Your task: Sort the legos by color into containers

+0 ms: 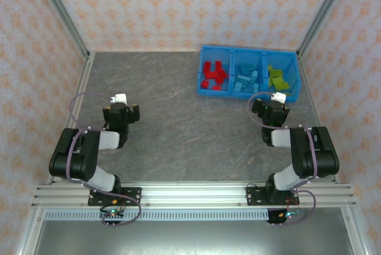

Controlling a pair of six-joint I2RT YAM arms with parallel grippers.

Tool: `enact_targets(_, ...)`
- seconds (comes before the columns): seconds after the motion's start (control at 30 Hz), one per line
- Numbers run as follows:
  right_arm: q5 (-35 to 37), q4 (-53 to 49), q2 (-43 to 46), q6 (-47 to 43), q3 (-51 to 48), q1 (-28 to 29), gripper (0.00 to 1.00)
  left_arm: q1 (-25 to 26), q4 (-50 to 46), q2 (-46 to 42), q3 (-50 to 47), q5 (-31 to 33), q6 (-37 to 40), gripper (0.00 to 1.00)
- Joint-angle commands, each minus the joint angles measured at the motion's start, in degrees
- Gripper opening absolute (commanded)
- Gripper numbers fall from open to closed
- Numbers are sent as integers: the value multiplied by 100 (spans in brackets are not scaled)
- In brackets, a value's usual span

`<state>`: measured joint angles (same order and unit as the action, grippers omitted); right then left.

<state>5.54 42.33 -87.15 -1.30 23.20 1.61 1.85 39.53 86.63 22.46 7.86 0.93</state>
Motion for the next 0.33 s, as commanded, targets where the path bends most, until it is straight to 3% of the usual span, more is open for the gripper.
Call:
enact_targets(0.0, -88, 185, 18, -69, 80, 26, 99, 74, 342, -93, 181, -118, -76, 100)
enact_targets(0.3, -150, 199, 23, -83, 62, 16, 99, 75, 275, -81, 216, -277, -7, 100)
